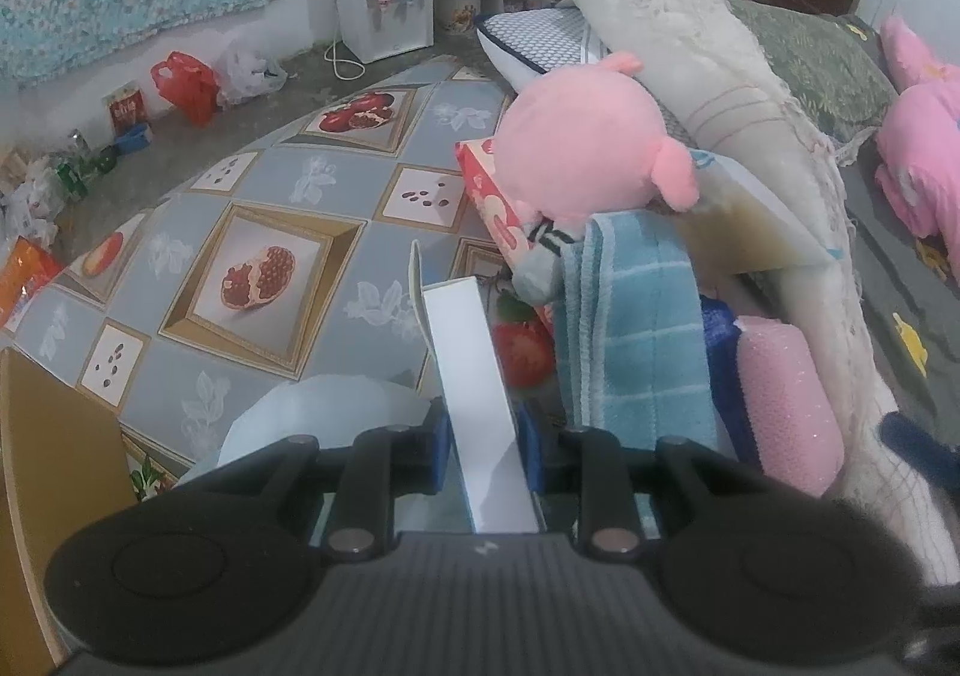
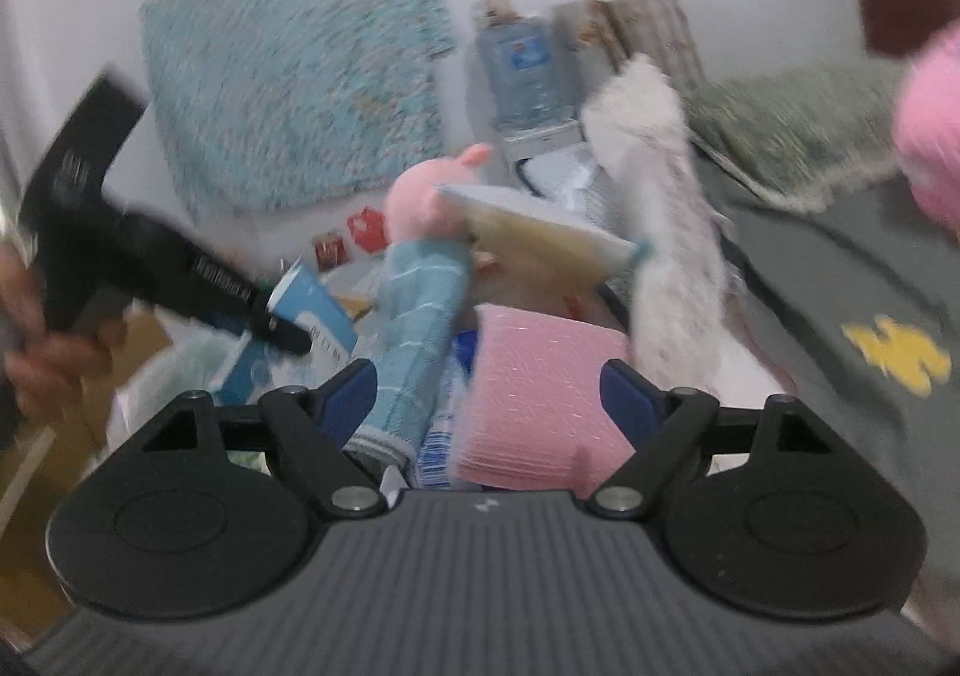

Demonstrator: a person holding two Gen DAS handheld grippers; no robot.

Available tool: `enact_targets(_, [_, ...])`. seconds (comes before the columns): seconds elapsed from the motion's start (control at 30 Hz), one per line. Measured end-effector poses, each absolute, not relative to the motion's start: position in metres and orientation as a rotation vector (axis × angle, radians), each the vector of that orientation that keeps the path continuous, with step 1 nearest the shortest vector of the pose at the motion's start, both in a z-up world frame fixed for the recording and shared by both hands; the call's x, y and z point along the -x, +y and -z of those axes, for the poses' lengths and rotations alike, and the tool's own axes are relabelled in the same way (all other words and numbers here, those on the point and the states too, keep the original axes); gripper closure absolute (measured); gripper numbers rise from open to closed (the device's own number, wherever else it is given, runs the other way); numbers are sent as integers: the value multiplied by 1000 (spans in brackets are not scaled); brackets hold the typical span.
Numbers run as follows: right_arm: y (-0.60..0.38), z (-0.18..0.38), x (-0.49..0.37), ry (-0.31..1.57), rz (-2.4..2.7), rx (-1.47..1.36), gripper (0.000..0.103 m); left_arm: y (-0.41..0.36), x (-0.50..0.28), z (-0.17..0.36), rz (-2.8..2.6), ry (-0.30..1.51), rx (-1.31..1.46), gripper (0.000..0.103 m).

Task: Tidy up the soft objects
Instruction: 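Close the left gripper on the mask box while the right gripper grasps the pink cloth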

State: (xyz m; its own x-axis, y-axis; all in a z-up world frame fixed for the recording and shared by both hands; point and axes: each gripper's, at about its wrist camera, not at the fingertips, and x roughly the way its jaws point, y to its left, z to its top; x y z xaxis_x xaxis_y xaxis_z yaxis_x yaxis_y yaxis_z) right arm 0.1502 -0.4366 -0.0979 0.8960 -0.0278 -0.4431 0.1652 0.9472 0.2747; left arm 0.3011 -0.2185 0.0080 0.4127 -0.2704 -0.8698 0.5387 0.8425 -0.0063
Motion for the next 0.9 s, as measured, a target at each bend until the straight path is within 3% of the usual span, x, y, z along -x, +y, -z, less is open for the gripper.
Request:
enact_targets(0.2, [-428,113,-178,519,111,-236,23,-215,-303,-7,523,1030,-282,78])
enact_targets(0.33, [-429,123,-185,571,150,-171,40,-214,-304,-6,526,1031,-278,77])
enact_targets(0.5, [-429,132,-184,612,162,-98,46,-214,-308,-3,524,1040,-269,77])
enact_targets(0.57, [-431,134,-183,609,174,-86,55,-214,-308,-3,530,1038,-262,78])
enact_targets(0.73, [-452,120,-166,523,154,-225,68,-213,-300,-14,555,1012,-247,79])
enact_targets(0.9, [-476,106,-146,438,81,-405,69,-209,-292,-37,576,973,-211,81])
